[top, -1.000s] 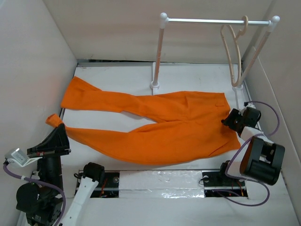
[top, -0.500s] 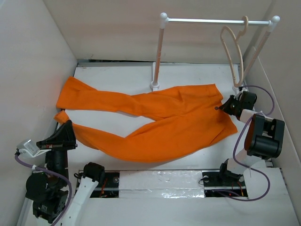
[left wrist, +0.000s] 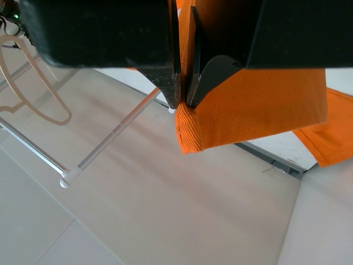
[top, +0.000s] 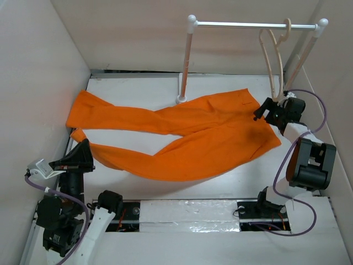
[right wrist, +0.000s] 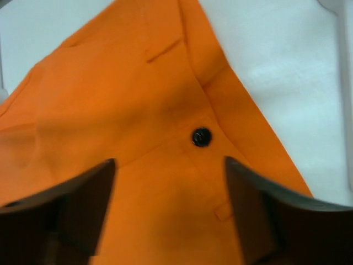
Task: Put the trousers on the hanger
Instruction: Fold the trousers at the center of the board.
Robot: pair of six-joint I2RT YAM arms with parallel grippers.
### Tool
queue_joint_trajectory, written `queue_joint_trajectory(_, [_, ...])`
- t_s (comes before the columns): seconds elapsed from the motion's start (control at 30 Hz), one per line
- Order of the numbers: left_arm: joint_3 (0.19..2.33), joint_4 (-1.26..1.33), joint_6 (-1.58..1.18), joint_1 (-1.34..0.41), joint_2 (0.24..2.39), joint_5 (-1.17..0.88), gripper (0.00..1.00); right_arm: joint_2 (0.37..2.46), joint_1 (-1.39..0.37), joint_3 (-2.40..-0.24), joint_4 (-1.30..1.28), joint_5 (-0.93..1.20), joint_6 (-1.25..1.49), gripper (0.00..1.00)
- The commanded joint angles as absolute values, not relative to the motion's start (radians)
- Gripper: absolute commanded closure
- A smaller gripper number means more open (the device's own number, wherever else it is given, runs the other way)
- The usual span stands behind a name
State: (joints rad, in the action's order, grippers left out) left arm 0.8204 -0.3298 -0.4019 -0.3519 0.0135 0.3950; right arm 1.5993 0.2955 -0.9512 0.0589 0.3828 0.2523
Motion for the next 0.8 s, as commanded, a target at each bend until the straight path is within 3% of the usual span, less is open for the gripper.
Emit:
queue_joint_trajectory(0.0, [0.819,-0.239,-0.396,-0.357,0.018,0.377,1.0,1.482,0.348,-0.858,0.06,0.319,0.184,0.05])
queue_joint_trajectory(0.07, [0.807,-0.233,-0.397,-0.357,0.003,0.376,1.0,1.431,0.388,-0.801,0.061,0.296,0.179,0.04])
queue_joint_trajectory(0.27, [0.805,-0.248,-0.396,-0.367,-0.032,0.402,1.0,1.304,0.498,-0.603,0.126,0.218,0.238,0.27])
queue_joint_trajectory(0.3, [0.804,-0.247,-0.396,-0.376,-0.035,0.408,1.0,1.321,0.526,-0.601,0.123,0.233,0.239,0.34])
queue_joint_trajectory(0.57, [0.807,-0.25,-0.393,-0.376,-0.035,0.419,1.0,1.407,0.555,-0.583,0.141,0.272,0.308,0.29])
queue_joint_trajectory(0.77, [0.811,-0.241,-0.396,-0.376,-0.035,0.416,1.0,1.525,0.554,-0.664,0.103,0.351,0.334,0.36])
